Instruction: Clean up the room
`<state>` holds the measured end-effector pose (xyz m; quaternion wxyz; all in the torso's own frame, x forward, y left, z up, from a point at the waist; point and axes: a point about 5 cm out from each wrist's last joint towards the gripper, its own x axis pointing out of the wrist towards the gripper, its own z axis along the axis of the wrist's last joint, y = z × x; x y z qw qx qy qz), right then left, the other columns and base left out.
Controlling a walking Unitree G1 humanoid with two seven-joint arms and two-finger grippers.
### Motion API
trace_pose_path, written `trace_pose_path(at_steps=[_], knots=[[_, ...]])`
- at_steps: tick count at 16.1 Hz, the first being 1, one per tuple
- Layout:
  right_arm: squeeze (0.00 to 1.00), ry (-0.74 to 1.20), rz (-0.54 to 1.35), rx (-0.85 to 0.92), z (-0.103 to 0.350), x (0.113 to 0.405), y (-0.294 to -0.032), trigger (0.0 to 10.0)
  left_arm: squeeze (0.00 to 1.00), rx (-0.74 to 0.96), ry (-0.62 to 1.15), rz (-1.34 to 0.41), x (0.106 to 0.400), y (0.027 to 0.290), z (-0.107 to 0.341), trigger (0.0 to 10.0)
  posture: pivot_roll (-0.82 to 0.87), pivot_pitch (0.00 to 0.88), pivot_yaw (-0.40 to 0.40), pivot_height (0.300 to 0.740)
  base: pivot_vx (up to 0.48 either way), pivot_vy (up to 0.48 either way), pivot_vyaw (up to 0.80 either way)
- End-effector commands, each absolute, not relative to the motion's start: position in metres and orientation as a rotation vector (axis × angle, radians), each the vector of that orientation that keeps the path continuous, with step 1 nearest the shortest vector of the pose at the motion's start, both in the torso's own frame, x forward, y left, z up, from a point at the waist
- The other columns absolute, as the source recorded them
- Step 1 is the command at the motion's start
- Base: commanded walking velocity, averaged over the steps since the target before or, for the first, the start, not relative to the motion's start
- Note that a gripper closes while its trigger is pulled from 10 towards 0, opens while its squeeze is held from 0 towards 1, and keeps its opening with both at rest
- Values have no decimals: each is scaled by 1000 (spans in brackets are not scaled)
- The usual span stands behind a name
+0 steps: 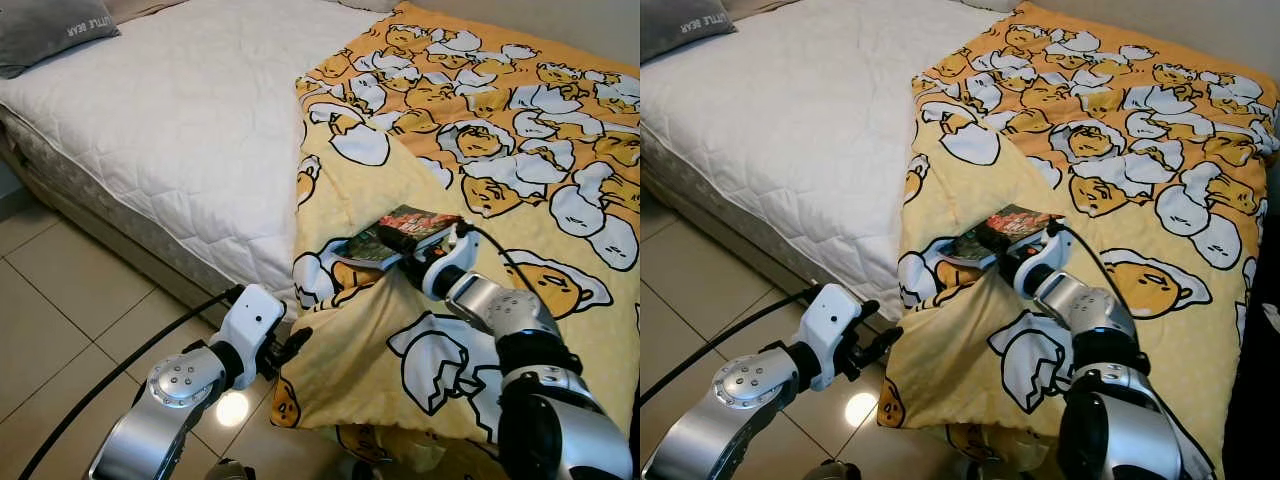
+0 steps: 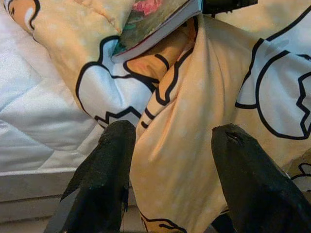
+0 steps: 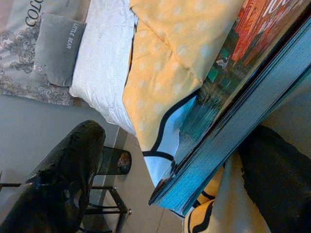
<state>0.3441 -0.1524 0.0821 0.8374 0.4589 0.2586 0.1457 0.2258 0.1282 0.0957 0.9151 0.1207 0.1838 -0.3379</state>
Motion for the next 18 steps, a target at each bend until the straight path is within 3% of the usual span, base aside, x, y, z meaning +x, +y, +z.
trace_pose_path(at_steps=[1, 5, 12, 18], knots=[[0, 526, 298, 983, 86, 348, -151, 10000, 16, 260, 385, -704, 225, 129, 94, 10000, -45, 72, -23, 740, 0, 0, 0], [0, 497, 337, 941, 98, 355, -143, 10000, 20, 266, 386, -702, 224, 130, 94, 10000, -38, 64, -26, 740, 0, 0, 0], [0, 463, 360, 698, 107, 357, -162, 10000, 20, 270, 385, -707, 225, 129, 94, 10000, -45, 60, -18, 740, 0, 0, 0], [0, 466, 346, 684, 98, 359, -149, 10000, 16, 273, 392, -709, 224, 132, 93, 10000, -39, 65, -14, 740, 0, 0, 0]])
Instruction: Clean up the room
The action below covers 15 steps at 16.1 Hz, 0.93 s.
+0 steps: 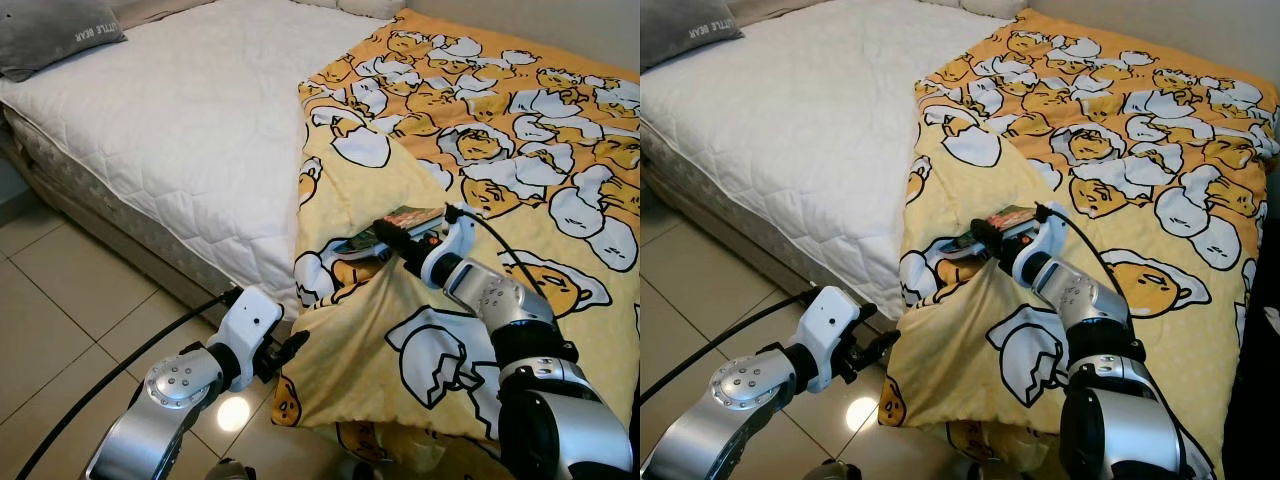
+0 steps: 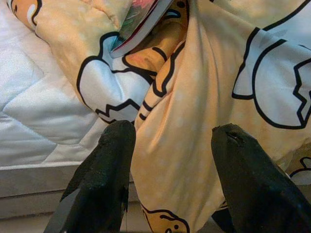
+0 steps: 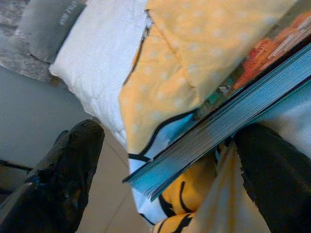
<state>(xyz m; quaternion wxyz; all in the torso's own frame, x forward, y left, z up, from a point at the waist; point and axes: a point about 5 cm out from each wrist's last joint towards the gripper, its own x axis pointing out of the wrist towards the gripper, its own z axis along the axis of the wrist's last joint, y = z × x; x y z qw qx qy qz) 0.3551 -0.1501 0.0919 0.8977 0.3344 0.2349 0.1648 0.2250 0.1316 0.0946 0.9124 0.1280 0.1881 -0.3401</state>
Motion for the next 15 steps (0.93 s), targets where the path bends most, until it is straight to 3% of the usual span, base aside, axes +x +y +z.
trace_pose_path(at_steps=[1, 8, 11, 13, 15], knots=[[0, 465, 333, 670, 96, 360, -148, 10000, 16, 273, 394, -711, 224, 132, 93, 10000, -38, 66, -12, 740, 0, 0, 0], [0, 485, 252, 573, 86, 361, -156, 10000, 16, 274, 407, -712, 221, 134, 92, 10000, -33, 71, -12, 740, 0, 0, 0], [0, 576, 235, 591, 59, 347, -143, 10000, 16, 277, 410, -714, 222, 133, 90, 10000, -31, 79, -10, 740, 0, 0, 0], [0, 610, 161, 634, 45, 340, -139, 10000, 20, 278, 410, -711, 223, 133, 90, 10000, -31, 80, -9, 740, 0, 0, 0], [0, 558, 44, 842, 45, 342, -140, 10000, 12, 279, 408, -703, 223, 134, 90, 10000, -24, 82, -15, 740, 0, 0, 0]])
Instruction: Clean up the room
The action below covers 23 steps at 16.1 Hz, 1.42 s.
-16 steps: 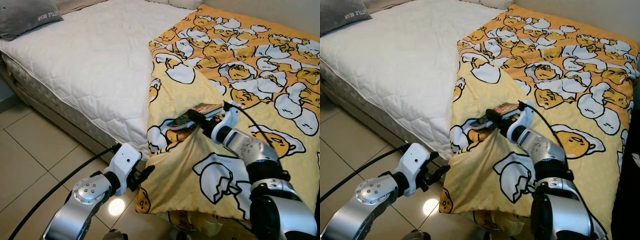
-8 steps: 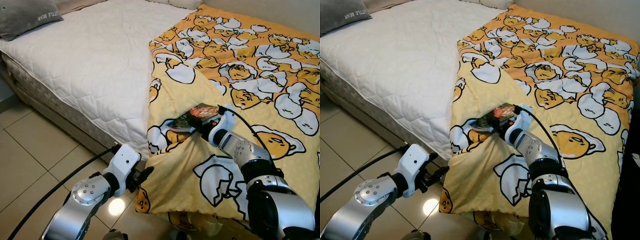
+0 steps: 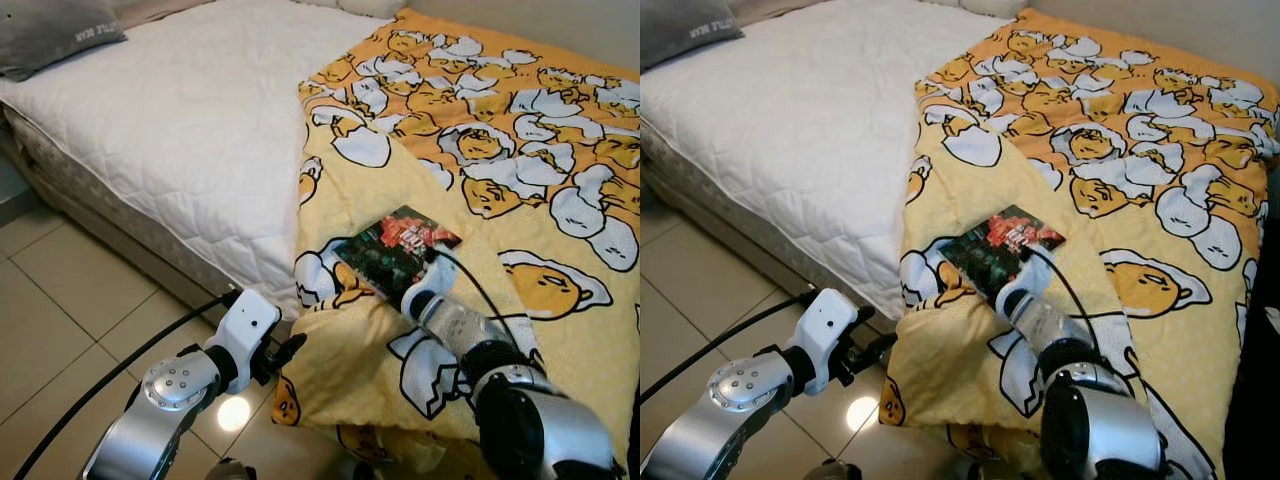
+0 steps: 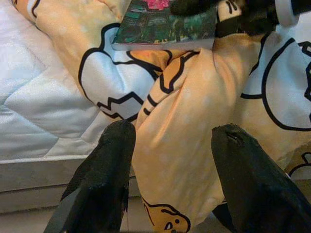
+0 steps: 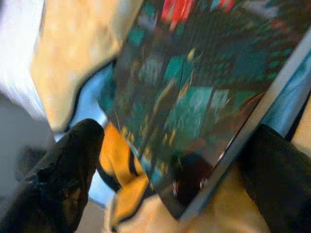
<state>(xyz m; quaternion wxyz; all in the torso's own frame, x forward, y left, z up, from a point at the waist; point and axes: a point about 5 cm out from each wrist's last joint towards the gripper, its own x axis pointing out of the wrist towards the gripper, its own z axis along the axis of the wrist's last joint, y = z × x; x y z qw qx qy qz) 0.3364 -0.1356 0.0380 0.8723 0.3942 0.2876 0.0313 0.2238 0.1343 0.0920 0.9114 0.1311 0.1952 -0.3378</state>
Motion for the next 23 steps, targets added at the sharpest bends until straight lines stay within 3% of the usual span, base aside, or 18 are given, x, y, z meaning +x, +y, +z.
trace_pose_path(at_steps=[1, 2, 3, 4, 9, 10, 11, 12, 16, 21, 23], knots=[[0, 525, 35, 900, 50, 345, -141, 10000, 16, 277, 408, -698, 222, 134, 90, 10000, -25, 83, -16, 740, 0, 0, 0], [0, 504, 34, 924, 53, 347, -142, 8863, 16, 277, 408, -695, 222, 134, 90, 10000, -27, 83, -17, 740, 0, 0, 0], [0, 482, 35, 934, 56, 349, -145, 2824, 12, 277, 410, -695, 222, 133, 90, 10000, -28, 83, -17, 740, 0, 0, 0], [0, 460, 30, 954, 60, 351, -149, 0, 8, 276, 410, -694, 222, 133, 89, 10000, -28, 84, -17, 740, 0, 0, 0], [0, 377, 16, 959, 80, 363, -164, 0, 0, 283, 409, -686, 224, 134, 89, 10000, -35, 83, -15, 740, 0, 0, 0], [0, 371, 12, 948, 81, 364, -165, 1333, 0, 283, 409, -687, 224, 134, 89, 10000, -36, 83, -14, 740, 0, 0, 0], [0, 354, 7, 931, 85, 366, -168, 3373, 0, 284, 407, -687, 225, 134, 89, 10000, -36, 83, -14, 740, 0, 0, 0], [0, 336, 7, 926, 89, 368, -171, 10000, 0, 284, 405, -687, 225, 134, 89, 10000, -35, 84, -13, 740, 0, 0, 0], [0, 325, 28, 899, 97, 374, -166, 10000, 0, 289, 405, -686, 225, 134, 89, 10000, -34, 85, -14, 740, 0, 0, 0], [0, 389, 131, 787, 96, 375, -141, 10000, 0, 288, 409, -680, 224, 135, 88, 10000, -31, 86, -21, 740, 0, 0, 0], [0, 378, 107, 794, 93, 373, -145, 10000, 0, 286, 410, -677, 223, 135, 88, 10000, -27, 87, -25, 740, 0, 0, 0]])
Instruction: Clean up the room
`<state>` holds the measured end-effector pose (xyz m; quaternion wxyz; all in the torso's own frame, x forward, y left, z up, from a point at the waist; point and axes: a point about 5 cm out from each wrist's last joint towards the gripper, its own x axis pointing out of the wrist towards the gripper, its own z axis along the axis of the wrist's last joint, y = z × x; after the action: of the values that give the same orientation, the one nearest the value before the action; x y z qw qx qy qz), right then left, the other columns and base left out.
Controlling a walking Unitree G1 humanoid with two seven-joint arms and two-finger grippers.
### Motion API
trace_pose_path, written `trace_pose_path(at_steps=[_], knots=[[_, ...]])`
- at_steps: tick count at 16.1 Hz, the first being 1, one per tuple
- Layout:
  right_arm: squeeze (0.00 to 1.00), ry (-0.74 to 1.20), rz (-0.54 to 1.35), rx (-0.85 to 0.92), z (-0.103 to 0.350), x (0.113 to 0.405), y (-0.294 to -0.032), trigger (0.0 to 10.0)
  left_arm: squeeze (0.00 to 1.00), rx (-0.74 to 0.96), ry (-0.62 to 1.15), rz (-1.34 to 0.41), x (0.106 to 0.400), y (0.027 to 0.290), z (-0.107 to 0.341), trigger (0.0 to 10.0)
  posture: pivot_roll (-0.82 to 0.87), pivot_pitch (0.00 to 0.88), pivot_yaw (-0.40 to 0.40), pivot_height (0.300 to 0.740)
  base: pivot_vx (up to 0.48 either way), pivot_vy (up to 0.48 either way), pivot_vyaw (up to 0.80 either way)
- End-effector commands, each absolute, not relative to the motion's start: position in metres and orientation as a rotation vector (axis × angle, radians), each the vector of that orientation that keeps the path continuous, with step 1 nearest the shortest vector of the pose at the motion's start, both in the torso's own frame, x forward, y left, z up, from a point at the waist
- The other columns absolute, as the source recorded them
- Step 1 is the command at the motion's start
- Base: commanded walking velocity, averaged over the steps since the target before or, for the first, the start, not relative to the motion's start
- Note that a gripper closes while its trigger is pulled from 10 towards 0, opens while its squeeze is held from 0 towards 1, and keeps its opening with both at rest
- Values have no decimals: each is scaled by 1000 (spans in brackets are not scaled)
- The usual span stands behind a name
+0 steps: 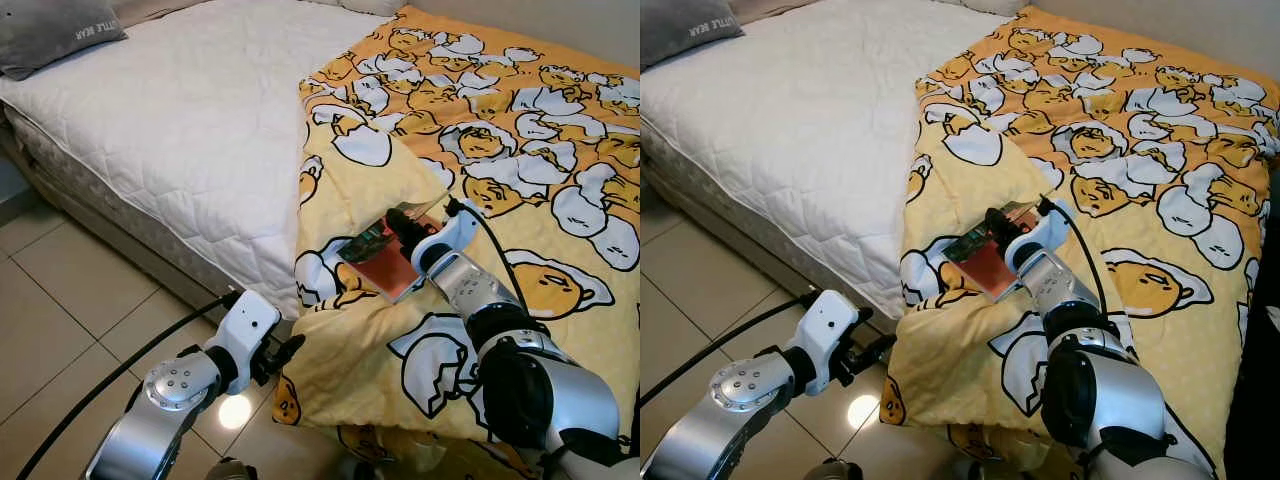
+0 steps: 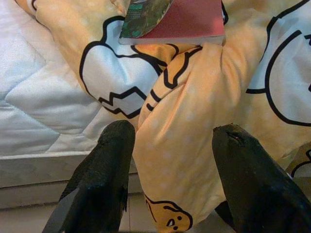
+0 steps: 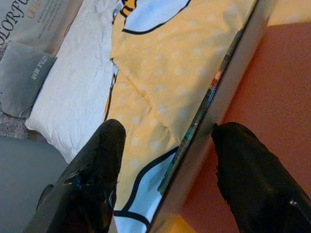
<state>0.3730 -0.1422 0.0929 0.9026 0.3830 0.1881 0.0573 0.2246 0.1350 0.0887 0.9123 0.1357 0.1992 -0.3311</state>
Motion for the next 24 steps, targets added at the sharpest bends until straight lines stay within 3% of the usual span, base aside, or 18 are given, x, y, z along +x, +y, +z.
trace_pose_path(at_steps=[1, 4, 8, 14, 24], knots=[[0, 377, 105, 791, 93, 373, -147, 10000, 0, 286, 411, -676, 223, 135, 87, 10000, -30, 87, -23, 740, 0, 0, 0], [0, 426, 40, 600, 80, 366, -167, 10000, 0, 294, 418, -678, 224, 135, 86, 10000, -34, 84, -22, 740, 0, 0, 0], [0, 523, -51, 567, 56, 349, -185, 10000, 0, 296, 421, -683, 226, 135, 83, 10000, -38, 84, -17, 740, 0, 0, 0], [0, 520, -18, 822, 48, 343, -178, 10000, 0, 293, 420, -691, 224, 136, 81, 10000, -36, 94, -18, 740, 0, 0, 0], [0, 637, 46, 762, 32, 331, -162, 10000, 0, 272, 397, -729, 223, 124, 90, 10000, -28, 92, -38, 740, 0, 0, 0]])
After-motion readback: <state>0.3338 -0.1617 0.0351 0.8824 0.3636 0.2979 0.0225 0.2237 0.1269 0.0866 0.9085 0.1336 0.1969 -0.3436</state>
